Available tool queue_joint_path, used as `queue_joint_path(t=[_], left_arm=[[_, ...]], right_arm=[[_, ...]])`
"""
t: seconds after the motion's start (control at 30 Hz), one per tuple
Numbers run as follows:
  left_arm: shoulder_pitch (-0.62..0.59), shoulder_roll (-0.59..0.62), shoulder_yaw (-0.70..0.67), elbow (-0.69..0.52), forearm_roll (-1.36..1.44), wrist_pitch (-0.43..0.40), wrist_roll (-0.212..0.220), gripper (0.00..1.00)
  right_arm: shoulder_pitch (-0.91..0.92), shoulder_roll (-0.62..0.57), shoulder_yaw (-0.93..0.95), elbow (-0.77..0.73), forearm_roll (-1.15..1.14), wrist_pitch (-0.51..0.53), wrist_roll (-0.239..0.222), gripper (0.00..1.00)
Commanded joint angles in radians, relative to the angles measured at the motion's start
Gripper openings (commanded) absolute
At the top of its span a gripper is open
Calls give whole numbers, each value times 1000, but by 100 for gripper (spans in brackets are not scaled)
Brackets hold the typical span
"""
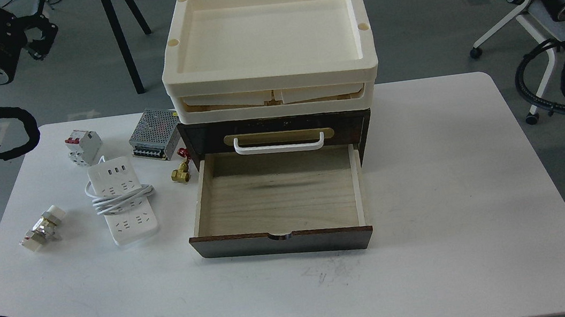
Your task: Put charging cable into cabinet
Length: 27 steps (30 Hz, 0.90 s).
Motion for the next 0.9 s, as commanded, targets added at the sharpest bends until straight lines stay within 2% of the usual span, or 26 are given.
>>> queue_joint_path(t=[0.0, 0.23, 0.33, 0.5, 0.6, 0.73, 0.87], left_arm=[[1, -2, 0, -1, 0, 0, -7, 100], [1, 8, -68, 21, -46, 0, -20, 100], [57, -11, -94, 101, -66, 0, -23, 100], [62, -62, -187, 103, -55, 0, -76, 100], [56, -90, -198, 97, -19, 0, -83, 100], [54, -39, -183, -9, 37, 0, -76, 100], [47, 163, -183, -255, 326, 0, -80, 100]], right_arm=[[0, -31, 2, -18, 1, 0, 0, 100], [-2, -27, 26, -22, 1, 0, -2, 100], [-2, -31, 56, -20, 3, 0, -2, 100], [-7, -56, 62, -20, 3, 0, -2, 100], [-14, -68, 62, -21, 3, 0, -2, 100], [-33, -68, 63, -21, 3, 0, -2, 100], [-45, -69, 68, -20, 3, 0, -2, 100]])
